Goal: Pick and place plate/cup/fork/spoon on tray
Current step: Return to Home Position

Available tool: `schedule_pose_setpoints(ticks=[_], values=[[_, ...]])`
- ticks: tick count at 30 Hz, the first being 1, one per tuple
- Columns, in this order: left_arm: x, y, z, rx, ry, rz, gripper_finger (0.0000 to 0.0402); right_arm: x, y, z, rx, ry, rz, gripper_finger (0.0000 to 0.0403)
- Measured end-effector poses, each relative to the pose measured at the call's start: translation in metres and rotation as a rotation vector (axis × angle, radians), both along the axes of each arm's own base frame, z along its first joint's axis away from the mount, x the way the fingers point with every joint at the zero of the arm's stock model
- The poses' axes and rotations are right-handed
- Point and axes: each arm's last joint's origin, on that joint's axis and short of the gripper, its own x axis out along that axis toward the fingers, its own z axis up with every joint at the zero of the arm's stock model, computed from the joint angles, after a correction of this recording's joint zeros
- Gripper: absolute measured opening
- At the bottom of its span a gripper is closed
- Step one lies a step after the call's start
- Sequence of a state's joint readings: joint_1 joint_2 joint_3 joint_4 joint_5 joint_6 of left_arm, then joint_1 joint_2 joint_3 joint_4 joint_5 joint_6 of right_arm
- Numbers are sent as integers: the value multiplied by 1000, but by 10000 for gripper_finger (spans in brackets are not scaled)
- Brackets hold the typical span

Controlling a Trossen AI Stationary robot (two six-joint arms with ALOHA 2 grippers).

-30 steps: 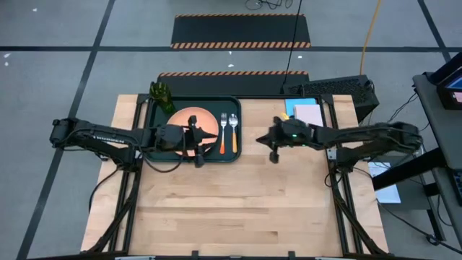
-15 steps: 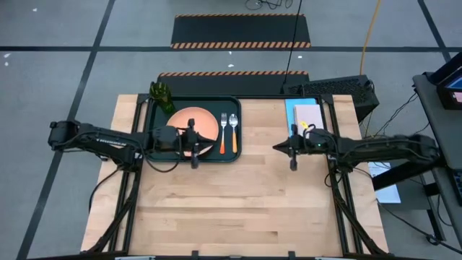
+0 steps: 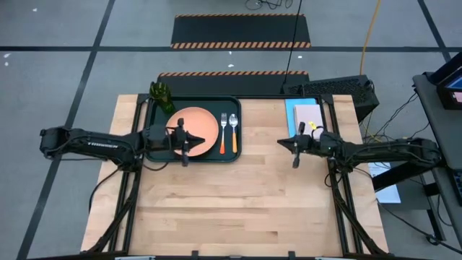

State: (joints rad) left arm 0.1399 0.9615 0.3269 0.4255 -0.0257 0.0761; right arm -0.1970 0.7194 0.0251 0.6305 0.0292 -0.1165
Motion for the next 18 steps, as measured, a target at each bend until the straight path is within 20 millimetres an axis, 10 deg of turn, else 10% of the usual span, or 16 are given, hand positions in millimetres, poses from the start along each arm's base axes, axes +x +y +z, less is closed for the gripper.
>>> schedule_pose_setpoints(ticks=[18], values=[[-49,-1,-33,48,-167,10,26,-4,2,7,12,-60,9,0]])
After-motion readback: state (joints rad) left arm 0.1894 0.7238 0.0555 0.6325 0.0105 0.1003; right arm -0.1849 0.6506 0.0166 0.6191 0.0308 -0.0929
